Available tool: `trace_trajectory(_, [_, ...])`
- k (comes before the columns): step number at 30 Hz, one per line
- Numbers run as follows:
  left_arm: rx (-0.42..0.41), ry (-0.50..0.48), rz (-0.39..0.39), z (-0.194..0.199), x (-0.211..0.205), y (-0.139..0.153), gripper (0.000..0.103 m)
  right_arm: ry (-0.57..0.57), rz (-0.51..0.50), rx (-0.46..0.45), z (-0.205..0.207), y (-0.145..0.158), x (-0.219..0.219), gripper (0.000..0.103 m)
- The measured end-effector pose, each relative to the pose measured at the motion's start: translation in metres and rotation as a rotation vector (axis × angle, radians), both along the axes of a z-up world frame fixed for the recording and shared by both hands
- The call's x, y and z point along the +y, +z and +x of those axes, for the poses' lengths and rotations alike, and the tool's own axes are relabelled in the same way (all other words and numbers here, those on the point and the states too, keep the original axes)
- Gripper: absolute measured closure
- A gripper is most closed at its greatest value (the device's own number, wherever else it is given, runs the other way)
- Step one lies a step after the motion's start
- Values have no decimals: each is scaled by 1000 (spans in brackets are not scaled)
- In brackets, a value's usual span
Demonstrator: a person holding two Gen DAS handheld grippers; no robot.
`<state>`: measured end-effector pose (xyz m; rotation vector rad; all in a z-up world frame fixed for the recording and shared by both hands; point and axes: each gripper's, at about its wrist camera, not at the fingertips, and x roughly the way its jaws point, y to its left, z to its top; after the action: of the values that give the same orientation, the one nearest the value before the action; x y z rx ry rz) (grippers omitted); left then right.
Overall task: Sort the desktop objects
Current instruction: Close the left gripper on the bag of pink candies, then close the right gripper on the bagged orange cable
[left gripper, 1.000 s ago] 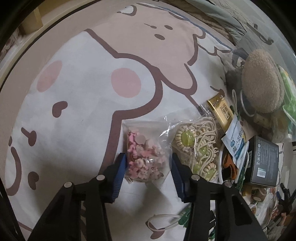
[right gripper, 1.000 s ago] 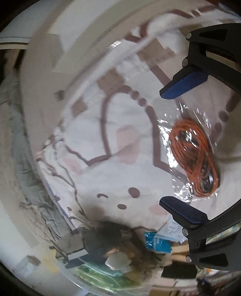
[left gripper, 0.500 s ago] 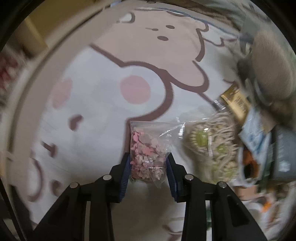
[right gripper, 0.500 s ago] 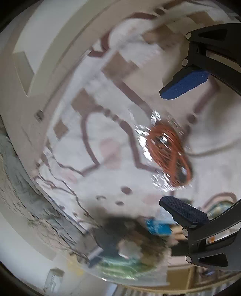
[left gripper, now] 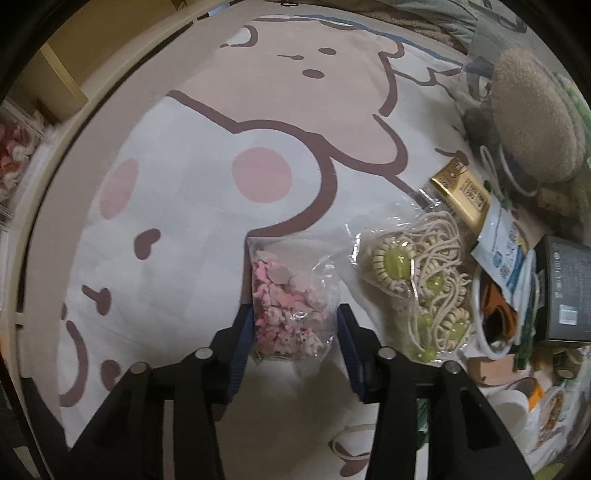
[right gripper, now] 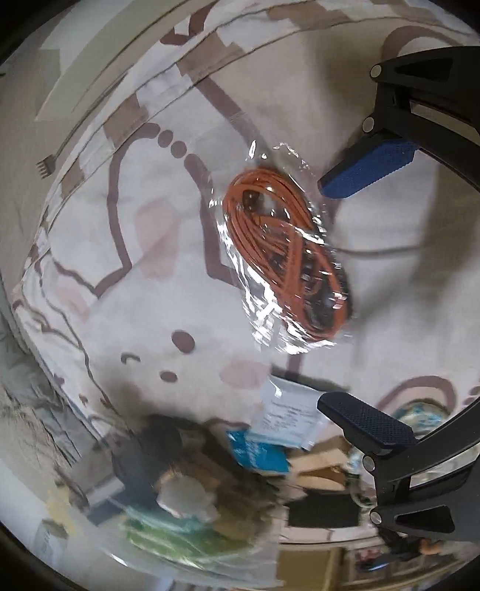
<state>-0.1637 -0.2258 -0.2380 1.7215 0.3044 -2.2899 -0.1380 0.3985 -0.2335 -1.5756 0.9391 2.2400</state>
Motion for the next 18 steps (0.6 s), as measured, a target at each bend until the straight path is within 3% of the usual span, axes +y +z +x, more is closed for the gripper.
trace_trajectory(7, [20, 18, 78, 3, -9, 2, 48, -93, -59, 46, -22, -11, 20, 0])
trace_trajectory(14, [31, 41, 116, 4, -4, 5, 48, -18, -78, 125, -57, -7, 5, 0])
trace_trajectory(18, [34, 40, 123, 3, -3, 4, 48, 34, -13, 124, -69, -4, -12, 0])
